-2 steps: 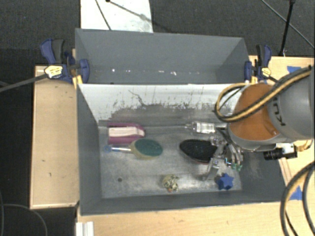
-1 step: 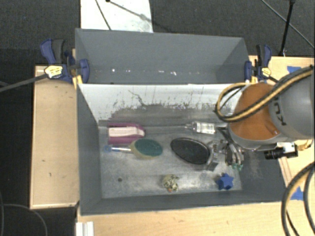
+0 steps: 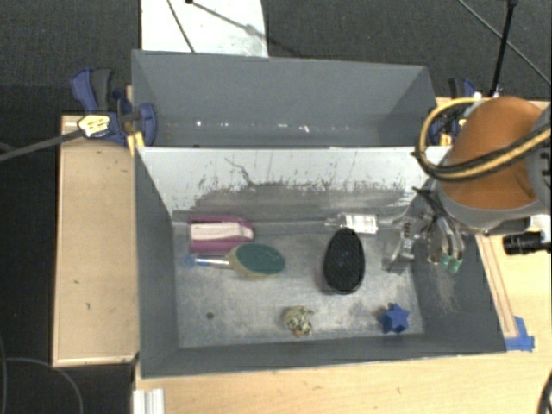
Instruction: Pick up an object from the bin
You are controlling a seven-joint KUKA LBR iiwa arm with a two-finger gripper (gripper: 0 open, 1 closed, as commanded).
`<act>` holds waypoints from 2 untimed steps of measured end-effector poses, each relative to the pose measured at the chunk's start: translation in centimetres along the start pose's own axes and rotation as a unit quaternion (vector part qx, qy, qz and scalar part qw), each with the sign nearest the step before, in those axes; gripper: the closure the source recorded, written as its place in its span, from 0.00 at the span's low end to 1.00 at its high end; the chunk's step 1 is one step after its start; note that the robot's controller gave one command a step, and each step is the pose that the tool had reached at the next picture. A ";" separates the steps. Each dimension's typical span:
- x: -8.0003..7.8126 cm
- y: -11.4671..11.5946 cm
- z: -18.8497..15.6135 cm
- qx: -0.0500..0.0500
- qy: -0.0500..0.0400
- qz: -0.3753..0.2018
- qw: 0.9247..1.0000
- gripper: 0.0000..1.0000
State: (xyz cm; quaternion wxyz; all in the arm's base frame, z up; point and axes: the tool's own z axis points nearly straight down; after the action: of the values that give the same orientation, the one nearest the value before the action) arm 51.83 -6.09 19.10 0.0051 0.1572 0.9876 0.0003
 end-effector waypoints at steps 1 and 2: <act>0.1 0.0 0.5 0.001 0.004 -0.003 1.000 0.00; 0.7 -6.1 10.6 0.002 0.008 -0.004 1.000 0.00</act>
Offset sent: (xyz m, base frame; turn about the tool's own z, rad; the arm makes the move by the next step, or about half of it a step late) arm 0.0000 0.0000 0.0000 0.0000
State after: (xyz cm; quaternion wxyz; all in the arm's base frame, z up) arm 49.40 -11.67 8.47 -0.0026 0.1533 0.9882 -0.0003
